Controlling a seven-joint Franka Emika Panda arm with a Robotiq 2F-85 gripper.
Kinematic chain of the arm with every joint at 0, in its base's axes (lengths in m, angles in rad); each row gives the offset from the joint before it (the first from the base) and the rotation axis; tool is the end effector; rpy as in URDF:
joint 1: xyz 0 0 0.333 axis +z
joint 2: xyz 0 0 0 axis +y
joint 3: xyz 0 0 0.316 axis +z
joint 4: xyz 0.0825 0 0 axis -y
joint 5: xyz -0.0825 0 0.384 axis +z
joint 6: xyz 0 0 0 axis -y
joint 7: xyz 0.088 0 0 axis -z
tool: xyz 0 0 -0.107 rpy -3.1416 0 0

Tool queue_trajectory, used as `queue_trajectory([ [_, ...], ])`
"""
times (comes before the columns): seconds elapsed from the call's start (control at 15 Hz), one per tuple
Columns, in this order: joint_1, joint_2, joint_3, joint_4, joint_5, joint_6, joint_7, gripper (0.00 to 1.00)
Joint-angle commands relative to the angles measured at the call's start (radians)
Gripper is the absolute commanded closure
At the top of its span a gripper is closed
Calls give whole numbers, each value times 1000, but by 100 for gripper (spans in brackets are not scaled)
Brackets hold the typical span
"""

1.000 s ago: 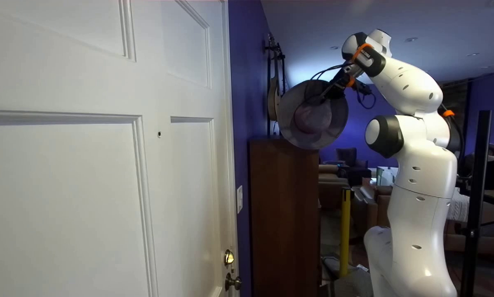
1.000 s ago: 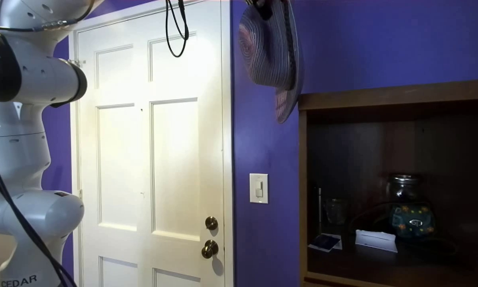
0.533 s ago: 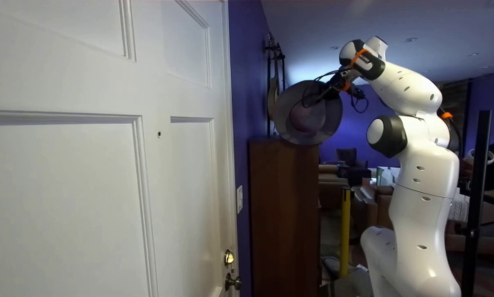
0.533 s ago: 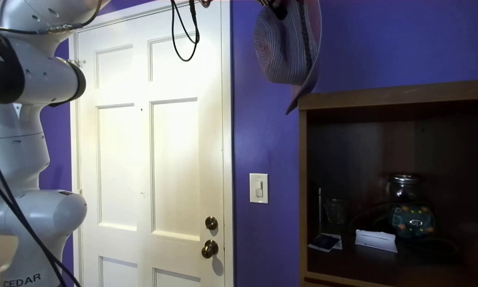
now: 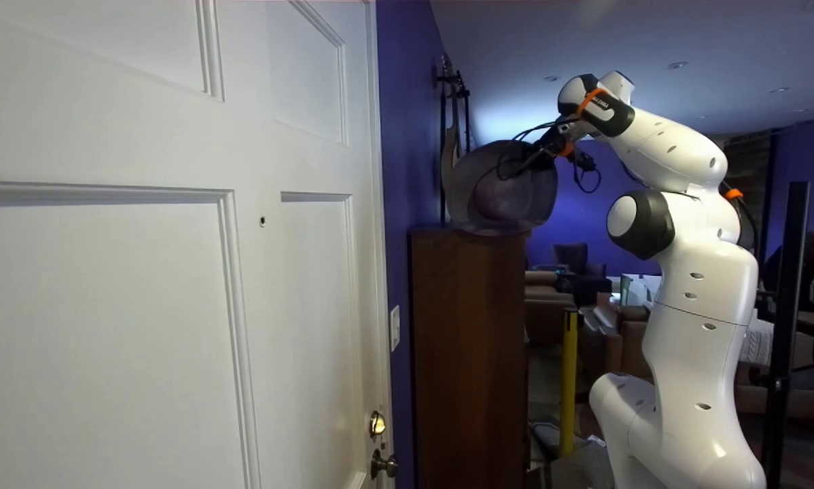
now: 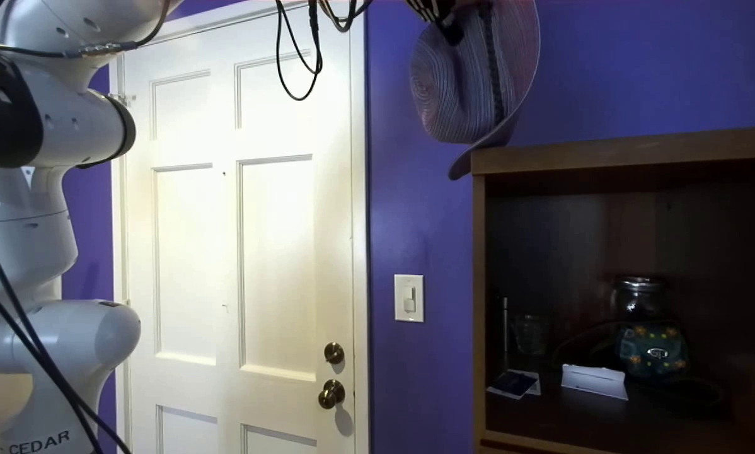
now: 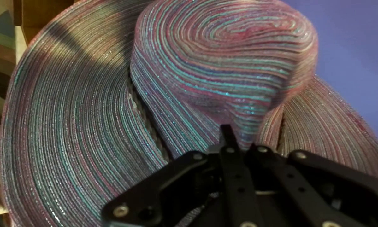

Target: Put the hat on the top of the shelf

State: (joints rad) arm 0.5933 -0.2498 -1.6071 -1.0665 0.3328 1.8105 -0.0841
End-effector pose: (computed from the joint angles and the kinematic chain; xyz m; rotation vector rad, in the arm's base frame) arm 0.1800 -0.4992 0.8764 -2.3953 1.2819 -1.3596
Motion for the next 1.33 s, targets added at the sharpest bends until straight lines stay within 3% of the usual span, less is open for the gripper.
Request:
queue_trajectory([
  [0.0,-1,2,1,0,0,0,0,96],
  [0.13,17,-5,-9,0,-1,-10,20,99],
  [0.53,204,-91,-116,12,-13,-52,195,99],
  [1.2,532,-227,-324,118,-111,74,340,99],
  [1.27,389,-210,-173,37,-148,75,324,96],
])
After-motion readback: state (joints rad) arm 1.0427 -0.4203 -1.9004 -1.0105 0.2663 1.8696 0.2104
